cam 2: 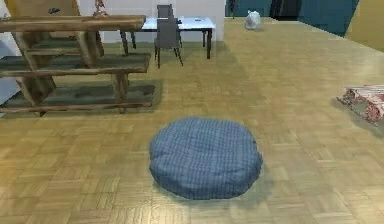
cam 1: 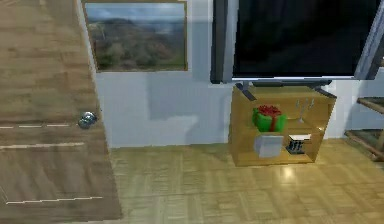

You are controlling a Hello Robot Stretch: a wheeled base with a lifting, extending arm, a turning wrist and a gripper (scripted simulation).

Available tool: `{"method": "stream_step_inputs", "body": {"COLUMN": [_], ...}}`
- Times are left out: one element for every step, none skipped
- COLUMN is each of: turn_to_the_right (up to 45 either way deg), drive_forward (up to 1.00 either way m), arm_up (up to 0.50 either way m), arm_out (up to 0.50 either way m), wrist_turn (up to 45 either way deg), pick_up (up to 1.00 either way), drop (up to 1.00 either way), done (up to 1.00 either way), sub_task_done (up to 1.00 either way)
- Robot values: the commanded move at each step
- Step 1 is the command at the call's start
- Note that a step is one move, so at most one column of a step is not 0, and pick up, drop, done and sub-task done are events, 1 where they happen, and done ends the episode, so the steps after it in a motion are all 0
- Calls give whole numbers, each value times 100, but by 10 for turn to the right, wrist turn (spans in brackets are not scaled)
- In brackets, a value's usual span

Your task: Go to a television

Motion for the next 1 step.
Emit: {"method": "stream_step_inputs", "body": {"turn_to_the_right": [360], "drive_forward": [0], "arm_up": [0], "arm_out": [0], "wrist_turn": [0], "pick_up": [0], "drop": [0], "done": [0], "sub_task_done": [0]}}
